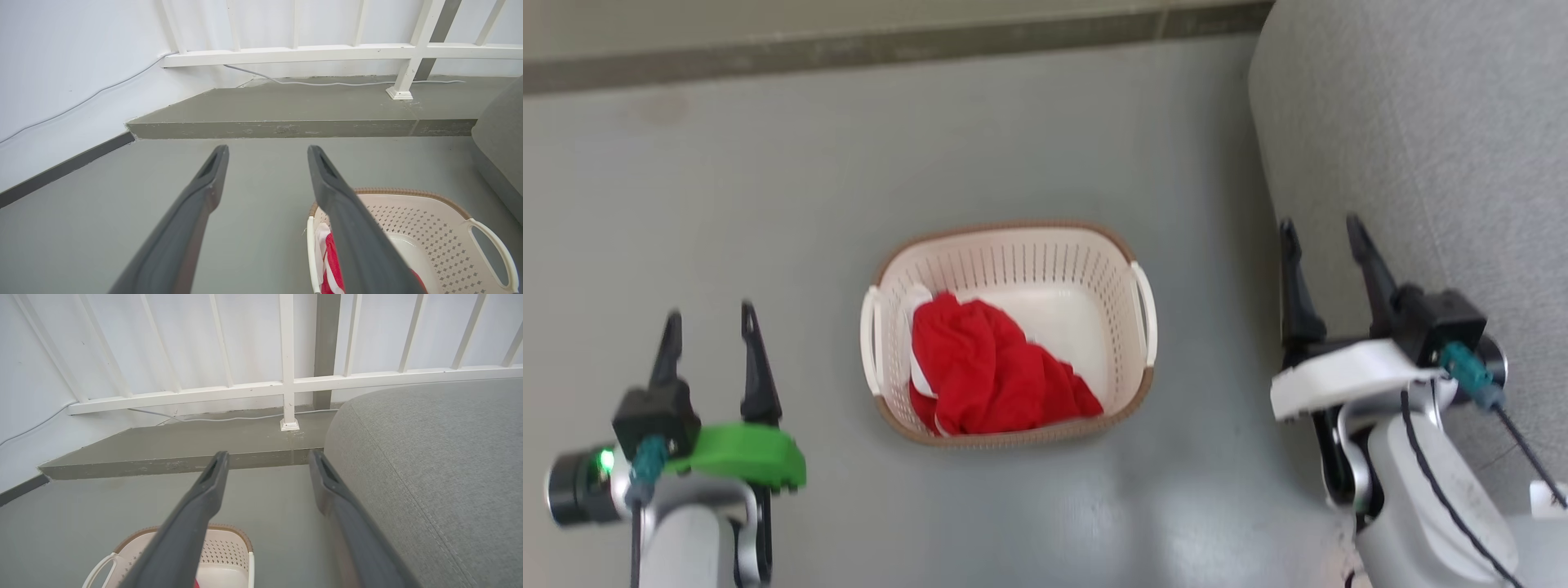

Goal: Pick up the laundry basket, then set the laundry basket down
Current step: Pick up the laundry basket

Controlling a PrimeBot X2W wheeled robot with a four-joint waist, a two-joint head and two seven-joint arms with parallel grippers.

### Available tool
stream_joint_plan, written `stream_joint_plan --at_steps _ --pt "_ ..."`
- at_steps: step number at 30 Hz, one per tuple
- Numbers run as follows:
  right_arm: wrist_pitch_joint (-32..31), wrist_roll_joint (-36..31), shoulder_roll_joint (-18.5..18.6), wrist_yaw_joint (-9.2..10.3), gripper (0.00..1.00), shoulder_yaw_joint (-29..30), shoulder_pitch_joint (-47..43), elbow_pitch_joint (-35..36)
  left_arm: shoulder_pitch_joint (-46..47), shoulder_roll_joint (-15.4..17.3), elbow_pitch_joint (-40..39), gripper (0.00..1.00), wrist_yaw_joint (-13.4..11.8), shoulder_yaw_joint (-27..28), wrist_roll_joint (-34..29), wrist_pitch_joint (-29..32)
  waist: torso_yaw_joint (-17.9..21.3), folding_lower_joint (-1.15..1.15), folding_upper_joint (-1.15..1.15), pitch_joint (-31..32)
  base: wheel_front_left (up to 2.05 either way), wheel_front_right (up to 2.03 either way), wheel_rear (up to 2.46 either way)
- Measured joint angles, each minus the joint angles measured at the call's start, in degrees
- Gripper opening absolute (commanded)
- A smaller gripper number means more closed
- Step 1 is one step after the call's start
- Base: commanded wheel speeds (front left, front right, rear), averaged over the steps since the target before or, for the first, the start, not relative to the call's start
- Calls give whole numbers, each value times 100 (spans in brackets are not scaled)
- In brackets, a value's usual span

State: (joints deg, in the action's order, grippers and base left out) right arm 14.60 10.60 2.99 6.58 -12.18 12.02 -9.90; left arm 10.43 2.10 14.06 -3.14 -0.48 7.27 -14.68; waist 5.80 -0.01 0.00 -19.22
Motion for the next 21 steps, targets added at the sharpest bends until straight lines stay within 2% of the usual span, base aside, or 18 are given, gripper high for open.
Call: stream_joint_plan --at_steps 21 --pt "0 57 -32 -13 100 -163 -1161 -252 -1532 4 -354 100 -101 -60 290 1 -15 0 0 1572 0 0 0"
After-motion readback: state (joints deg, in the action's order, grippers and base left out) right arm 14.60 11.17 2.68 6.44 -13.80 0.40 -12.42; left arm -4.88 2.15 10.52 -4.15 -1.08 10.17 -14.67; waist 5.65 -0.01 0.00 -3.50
